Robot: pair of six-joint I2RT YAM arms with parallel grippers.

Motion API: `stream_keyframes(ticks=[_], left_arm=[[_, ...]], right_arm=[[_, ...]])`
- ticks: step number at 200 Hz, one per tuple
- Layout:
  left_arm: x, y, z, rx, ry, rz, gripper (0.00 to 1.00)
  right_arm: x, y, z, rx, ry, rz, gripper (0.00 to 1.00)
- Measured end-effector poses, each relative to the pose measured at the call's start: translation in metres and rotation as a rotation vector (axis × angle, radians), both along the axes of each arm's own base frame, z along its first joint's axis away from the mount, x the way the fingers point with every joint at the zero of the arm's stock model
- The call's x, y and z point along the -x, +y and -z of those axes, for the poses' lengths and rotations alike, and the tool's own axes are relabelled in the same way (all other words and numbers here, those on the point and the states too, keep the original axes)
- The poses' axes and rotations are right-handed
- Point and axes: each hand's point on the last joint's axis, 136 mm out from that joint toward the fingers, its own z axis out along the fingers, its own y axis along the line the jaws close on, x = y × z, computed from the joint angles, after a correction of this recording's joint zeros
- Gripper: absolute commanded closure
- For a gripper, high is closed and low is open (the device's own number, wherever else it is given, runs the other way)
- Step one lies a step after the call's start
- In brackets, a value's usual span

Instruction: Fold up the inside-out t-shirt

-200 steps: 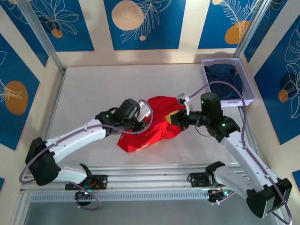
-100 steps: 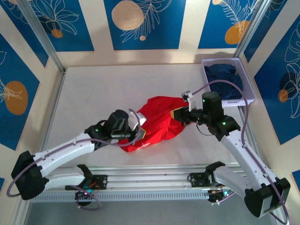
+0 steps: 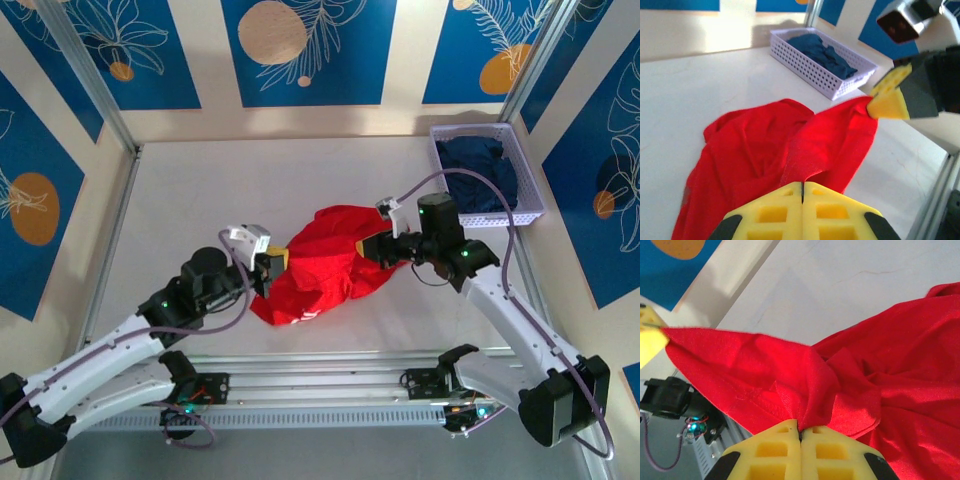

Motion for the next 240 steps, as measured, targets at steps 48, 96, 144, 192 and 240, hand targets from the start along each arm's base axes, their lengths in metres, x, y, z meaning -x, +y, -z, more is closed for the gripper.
stream_keyframes(ticks=[48, 96, 144, 192, 240], left_arm=[[0.004, 0.017, 0.0, 0.053, -0.034, -0.051, 1.0], [-0.011, 0.04, 0.011, 0.013, 0.011, -0.214, 1.0], [-0.034, 0.05, 0.031, -0.067, 0.091, -0.372, 1.0], [-0.048, 0.049, 0.036, -0.124, 0.12, -0.436, 1.0], [-0.053, 0.068, 0.048, -0.182, 0.154, -0.532, 1.0]], right_arm=[[-0.002, 0.017, 0.026, 0.056, 0.08, -0.041, 1.0], [0.014, 0.058, 0.023, 0.035, 0.049, -0.218, 1.0], [0.034, 0.087, -0.014, -0.1, -0.101, -0.411, 1.0], [0.025, 0.092, -0.052, -0.233, -0.231, -0.406, 1.0], [0.017, 0.075, -0.061, -0.266, -0.262, -0.315, 1.0]])
